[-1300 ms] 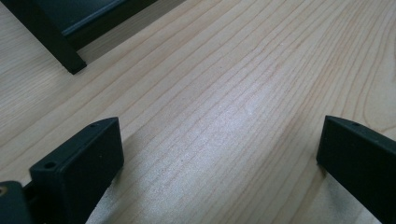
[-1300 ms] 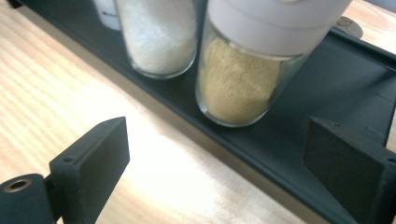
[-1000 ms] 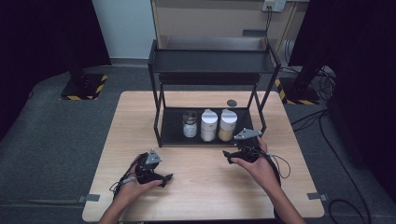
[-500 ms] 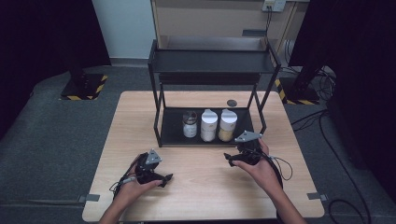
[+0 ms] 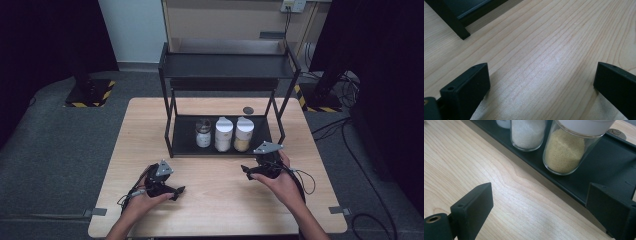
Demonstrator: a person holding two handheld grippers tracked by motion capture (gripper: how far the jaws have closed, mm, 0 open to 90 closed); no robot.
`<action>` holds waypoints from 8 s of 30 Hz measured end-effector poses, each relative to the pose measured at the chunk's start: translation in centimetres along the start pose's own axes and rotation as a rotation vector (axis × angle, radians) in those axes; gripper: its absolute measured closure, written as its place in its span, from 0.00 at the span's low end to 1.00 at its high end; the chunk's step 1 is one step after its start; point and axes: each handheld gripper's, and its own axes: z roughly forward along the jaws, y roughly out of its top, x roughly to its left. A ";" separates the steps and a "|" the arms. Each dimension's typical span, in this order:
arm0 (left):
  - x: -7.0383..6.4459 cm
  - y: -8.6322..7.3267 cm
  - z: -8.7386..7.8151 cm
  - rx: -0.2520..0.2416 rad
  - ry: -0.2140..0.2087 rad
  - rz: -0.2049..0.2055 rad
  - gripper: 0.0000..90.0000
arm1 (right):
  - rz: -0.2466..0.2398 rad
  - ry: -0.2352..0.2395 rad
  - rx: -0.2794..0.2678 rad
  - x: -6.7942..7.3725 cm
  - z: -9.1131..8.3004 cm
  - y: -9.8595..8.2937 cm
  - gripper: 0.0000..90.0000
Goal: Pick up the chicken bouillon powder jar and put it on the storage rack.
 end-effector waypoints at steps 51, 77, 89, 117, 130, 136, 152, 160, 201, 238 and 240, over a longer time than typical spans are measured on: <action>0.0 0.0 0.0 0.000 0.000 0.000 0.00 | -0.041 0.048 -0.023 -0.1 -0.9 -1.4 0.09; 0.0 0.0 0.0 0.000 0.000 0.000 0.00 | -0.035 0.087 -0.031 -0.8 -0.9 -3.3 0.09; 0.0 0.0 0.0 0.000 0.000 0.000 0.00 | -0.035 0.102 -0.042 -1.3 -1.2 -4.2 0.08; 0.0 0.0 0.0 0.000 0.001 0.000 0.00 | -0.039 0.144 -0.062 -2.0 -1.0 -6.1 0.07; 0.0 0.0 0.0 0.000 0.001 0.000 0.00 | -0.042 0.160 -0.062 -2.0 -0.6 -6.3 0.07; 0.0 0.0 0.0 0.000 0.000 0.000 0.00 | -0.046 0.166 -0.062 -1.9 -0.5 -6.2 0.07; 0.0 0.0 0.0 0.000 0.000 0.000 0.00 | -0.058 0.181 -0.057 -1.4 -0.1 -5.9 0.07; 0.0 0.0 0.0 0.000 0.000 0.000 0.00 | -0.059 0.183 -0.054 -1.3 0.1 -5.9 0.07; 0.0 0.0 0.0 0.000 0.000 0.000 0.00 | -0.058 0.205 -0.050 -0.9 1.0 -5.5 0.07; 0.0 0.0 0.0 0.000 -0.001 0.001 0.00 | -0.055 0.208 0.023 -1.0 2.5 -5.9 0.06; 0.0 0.0 0.0 0.000 -0.001 0.001 0.00 | -0.055 0.210 0.023 -1.0 2.5 -5.9 0.06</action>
